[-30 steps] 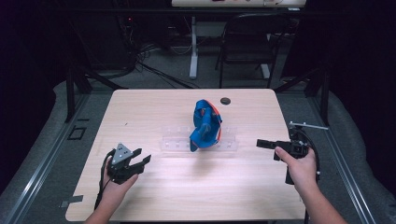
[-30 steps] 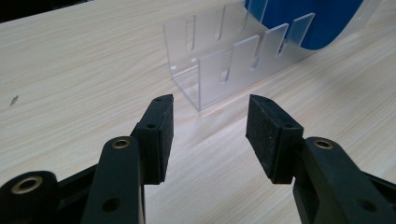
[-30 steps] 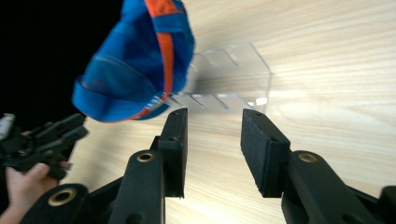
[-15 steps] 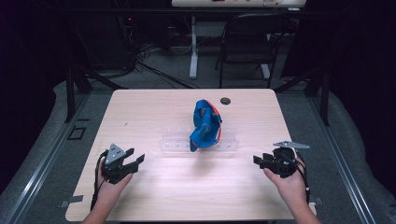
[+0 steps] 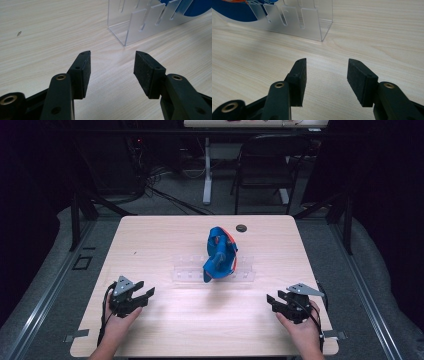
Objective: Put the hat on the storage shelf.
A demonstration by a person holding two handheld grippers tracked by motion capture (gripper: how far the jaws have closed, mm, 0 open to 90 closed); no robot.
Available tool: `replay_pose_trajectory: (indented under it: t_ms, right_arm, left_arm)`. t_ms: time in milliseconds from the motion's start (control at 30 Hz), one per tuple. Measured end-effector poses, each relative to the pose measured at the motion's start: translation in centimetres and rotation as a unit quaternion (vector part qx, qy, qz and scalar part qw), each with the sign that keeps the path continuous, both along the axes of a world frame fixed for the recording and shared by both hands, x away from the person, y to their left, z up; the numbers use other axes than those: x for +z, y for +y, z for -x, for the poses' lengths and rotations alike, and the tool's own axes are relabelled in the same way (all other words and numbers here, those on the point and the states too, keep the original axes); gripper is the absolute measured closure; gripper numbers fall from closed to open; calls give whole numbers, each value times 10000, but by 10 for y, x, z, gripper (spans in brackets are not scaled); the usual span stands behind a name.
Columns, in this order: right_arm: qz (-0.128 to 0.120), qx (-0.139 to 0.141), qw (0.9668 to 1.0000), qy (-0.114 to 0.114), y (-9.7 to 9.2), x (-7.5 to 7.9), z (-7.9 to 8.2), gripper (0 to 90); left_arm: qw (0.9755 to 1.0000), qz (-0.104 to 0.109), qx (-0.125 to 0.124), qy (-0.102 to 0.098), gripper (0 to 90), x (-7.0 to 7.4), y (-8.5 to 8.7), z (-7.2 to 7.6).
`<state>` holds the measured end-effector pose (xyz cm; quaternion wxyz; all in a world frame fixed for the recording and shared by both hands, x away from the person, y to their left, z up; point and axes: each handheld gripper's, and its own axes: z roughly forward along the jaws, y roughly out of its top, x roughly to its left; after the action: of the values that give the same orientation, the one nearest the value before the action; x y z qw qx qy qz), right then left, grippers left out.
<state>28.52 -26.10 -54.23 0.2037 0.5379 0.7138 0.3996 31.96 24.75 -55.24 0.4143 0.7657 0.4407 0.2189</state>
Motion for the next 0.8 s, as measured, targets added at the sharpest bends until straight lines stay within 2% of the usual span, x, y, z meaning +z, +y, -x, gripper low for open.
replay_pose_trajectory:
  t_ms: [133, 233, 433, 667, 800]
  right_arm:
    - [-88, -34, 9999, -125, -2, -5, 4, 501]
    - [-44, -70, 9997, -234, -3, -12, 9, 511]
    - [-107, -71, 9991, -395, -5, -23, 19, 521]
    - [-176, -195, 9983, -527, -13, -26, 23, 518]
    - [-66, -210, 9976, -661, -15, -26, 24, 511]
  left_arm:
    - [10000, -49, -57, 8, 484, -2, -2, 0]
    - [9999, -83, -105, 6, 485, -3, -5, 0]
    - [9998, -40, -206, 12, 485, -4, -9, 1]
    - [9995, -58, -316, 5, 485, -5, -15, 1]
    - [9990, -130, -426, -32, 485, -7, -20, 2]
